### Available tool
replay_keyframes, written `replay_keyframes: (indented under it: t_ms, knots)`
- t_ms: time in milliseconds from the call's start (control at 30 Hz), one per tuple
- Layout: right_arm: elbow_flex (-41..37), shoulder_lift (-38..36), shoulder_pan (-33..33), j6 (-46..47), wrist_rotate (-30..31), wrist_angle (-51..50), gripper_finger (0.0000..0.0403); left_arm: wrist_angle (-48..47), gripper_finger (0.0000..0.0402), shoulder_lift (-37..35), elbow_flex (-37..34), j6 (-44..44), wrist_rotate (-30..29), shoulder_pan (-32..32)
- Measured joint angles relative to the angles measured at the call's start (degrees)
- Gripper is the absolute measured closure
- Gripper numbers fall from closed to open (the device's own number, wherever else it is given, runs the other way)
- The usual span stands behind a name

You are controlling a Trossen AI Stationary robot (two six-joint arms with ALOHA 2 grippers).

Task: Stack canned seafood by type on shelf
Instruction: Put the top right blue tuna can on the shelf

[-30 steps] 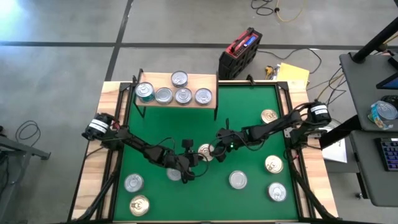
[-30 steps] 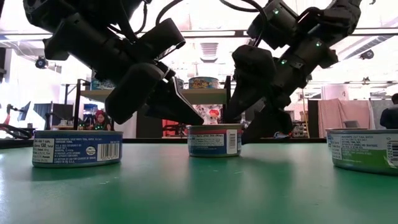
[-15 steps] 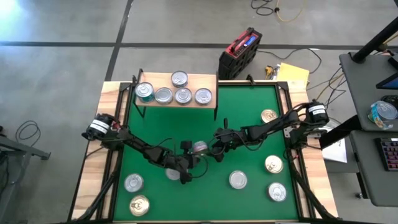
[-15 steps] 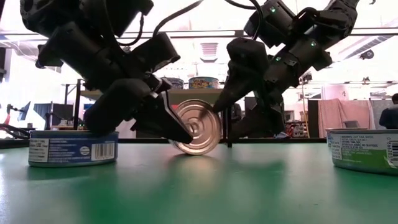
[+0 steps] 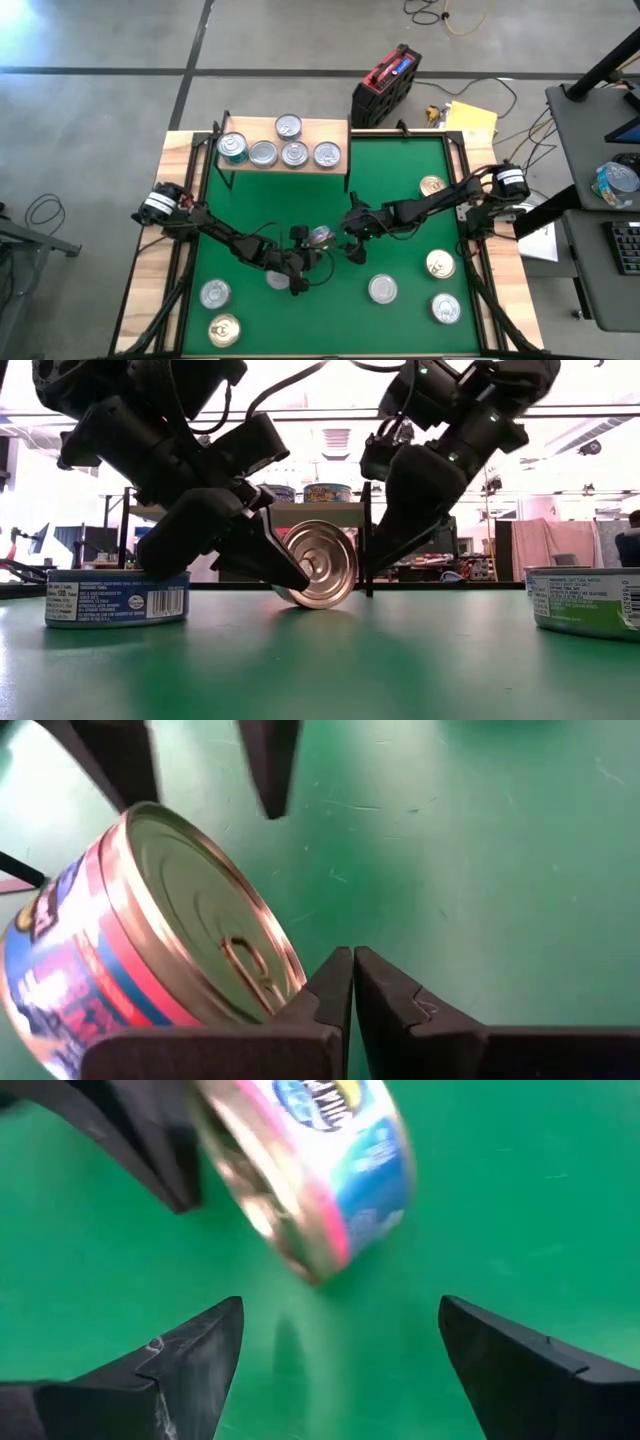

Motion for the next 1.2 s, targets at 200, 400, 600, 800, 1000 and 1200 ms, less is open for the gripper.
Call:
replay_keyframes:
  t_ms: [200, 400, 600, 800, 1000, 1200]
  knots:
    - [5.4, -0.1, 0.7, -8.2, 6.7, -6.1, 0.0079, -0.8, 0.0402, 0.0, 0.0, -0.7, -0.1, 0.0]
    - [7.2, -0.1, 0.6, -17.2, 6.9, -5.2, 0.0090, -0.8, 0.0401, -0.1, -0.3, -0.9, -0.2, 0.0]
    - [7.3, 1.4, 0.6, -22.5, 5.9, -0.2, 0.0100, -0.8, 0.0401, -0.1, -0.3, -0.7, -0.7, 0.0]
    - [9.3, 6.0, -0.2, -22.5, -0.1, 1.5, 0.0097, -0.8, 0.0401, -0.1, -0.4, -0.9, -0.8, 0.0]
    - [12.3, 9.1, -1.1, -21.5, -7.3, -1.0, 0.0102, -0.7, 0.0401, -0.1, -0.7, -0.9, -0.8, 0.0]
    - [15.0, 9.2, -1.2, -21.2, -7.5, -6.2, 0.0163, -0.6, 0.0402, -0.2, -0.7, -0.5, -1.2, 0.0]
